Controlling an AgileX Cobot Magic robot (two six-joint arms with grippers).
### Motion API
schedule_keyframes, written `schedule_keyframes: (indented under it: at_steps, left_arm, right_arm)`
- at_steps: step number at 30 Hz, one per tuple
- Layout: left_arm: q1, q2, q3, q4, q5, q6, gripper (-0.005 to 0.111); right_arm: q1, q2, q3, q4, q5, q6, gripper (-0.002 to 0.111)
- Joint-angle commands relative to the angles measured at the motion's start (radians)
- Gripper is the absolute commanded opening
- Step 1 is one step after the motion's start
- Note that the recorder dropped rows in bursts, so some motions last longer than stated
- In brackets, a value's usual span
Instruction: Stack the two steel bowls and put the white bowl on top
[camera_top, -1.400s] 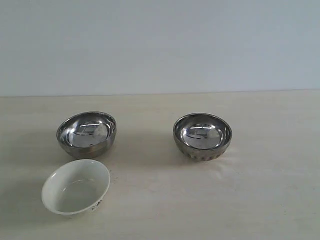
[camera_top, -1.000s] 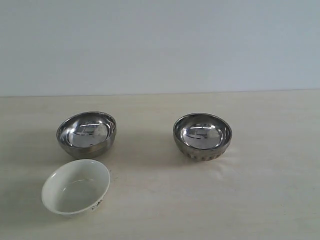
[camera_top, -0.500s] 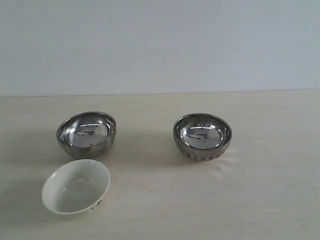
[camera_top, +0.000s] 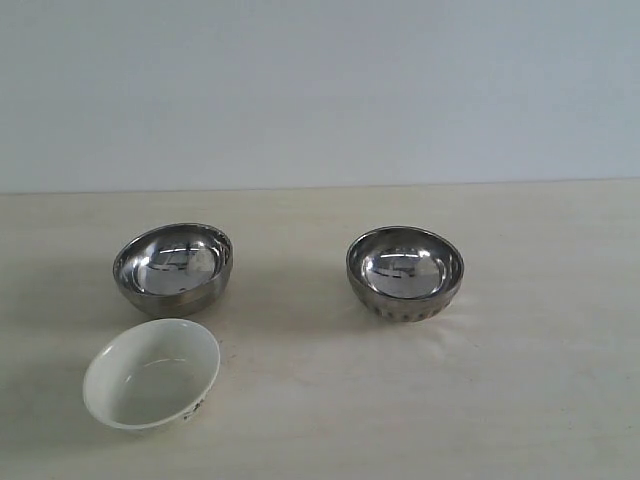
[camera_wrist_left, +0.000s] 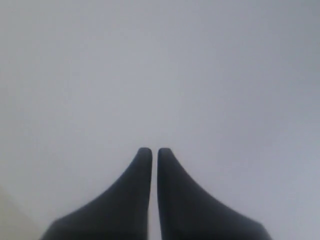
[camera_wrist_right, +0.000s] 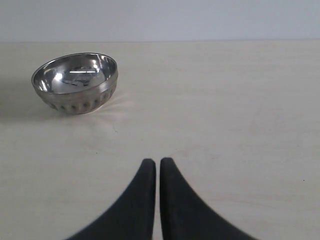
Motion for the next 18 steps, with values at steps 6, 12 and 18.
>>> schedule_keyframes:
  at_steps: [6, 12, 18]
  left_arm:
    - [0.001, 0.398, -0.405, 0.200, 0.074, -0.003, 0.004]
    - [0.001, 0.851, -0.770, 0.419, 0.466, 0.167, 0.004]
    - [0.001, 1.198, -0.979, 0.551, 0.755, 0.330, 0.004]
  right_arm:
    - [-0.008, -0.005, -0.001, -0.007, -0.007, 0.000, 0.000]
    - [-0.008, -0.005, -0.001, -0.007, -0.008, 0.000, 0.000]
    - [-0.008, -0.005, -0.001, -0.007, -0.008, 0.000, 0.000]
